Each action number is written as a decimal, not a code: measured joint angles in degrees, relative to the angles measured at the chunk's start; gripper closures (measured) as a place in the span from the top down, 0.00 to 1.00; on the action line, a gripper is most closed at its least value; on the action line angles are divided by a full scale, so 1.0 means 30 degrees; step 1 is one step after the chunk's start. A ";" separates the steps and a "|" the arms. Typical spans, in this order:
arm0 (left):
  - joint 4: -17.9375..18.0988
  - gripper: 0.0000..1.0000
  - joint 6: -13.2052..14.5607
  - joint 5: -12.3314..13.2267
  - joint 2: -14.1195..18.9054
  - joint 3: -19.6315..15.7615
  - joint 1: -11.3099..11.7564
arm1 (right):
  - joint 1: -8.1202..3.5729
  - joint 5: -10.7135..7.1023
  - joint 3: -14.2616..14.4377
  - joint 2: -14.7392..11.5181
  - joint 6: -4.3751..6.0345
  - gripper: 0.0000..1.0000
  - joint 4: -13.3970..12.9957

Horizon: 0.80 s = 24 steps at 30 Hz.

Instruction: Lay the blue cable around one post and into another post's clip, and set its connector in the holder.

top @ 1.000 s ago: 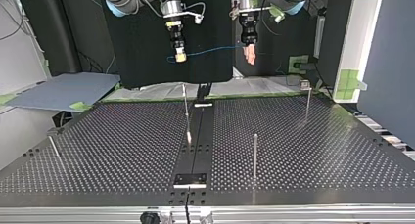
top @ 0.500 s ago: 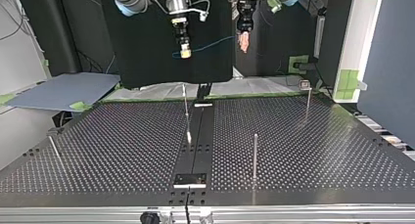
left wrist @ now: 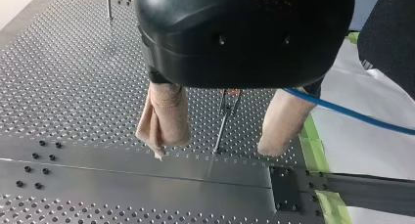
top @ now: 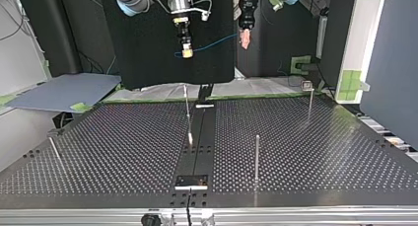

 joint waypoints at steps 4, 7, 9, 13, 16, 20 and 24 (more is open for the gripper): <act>-0.0123 1.00 -0.0245 0.0198 0.0161 0.0328 -0.0106 | 0.0008 -0.0011 -0.0193 0.0077 0.0002 0.00 0.0190; -0.0522 1.00 -0.0589 0.0245 0.0570 0.0560 -0.0227 | 0.0070 0.0029 -0.0600 -0.0176 0.0177 0.00 0.0629; -0.0853 1.00 -0.0673 0.0223 0.0911 0.0636 -0.0273 | 0.0107 0.0043 -0.0805 -0.0509 0.0302 0.00 0.1008; -0.1458 1.00 -0.0724 -0.0092 0.1517 0.0869 -0.0188 | 0.0164 -0.0205 -0.1046 -0.1237 0.0505 0.00 0.1765; -0.1942 1.00 -0.0769 -0.0522 0.2007 0.1068 -0.0085 | 0.0181 -0.0329 -0.1355 -0.1769 0.0718 0.00 0.2303; -0.2638 1.00 -0.1096 -0.1103 0.2699 0.1270 0.0093 | 0.0156 -0.0395 -0.2025 -0.2531 0.0991 0.00 0.3065; -0.3487 1.00 -0.1472 -0.1558 0.3541 0.1684 0.0350 | 0.0046 -0.0366 -0.2834 -0.3357 0.1138 0.00 0.3888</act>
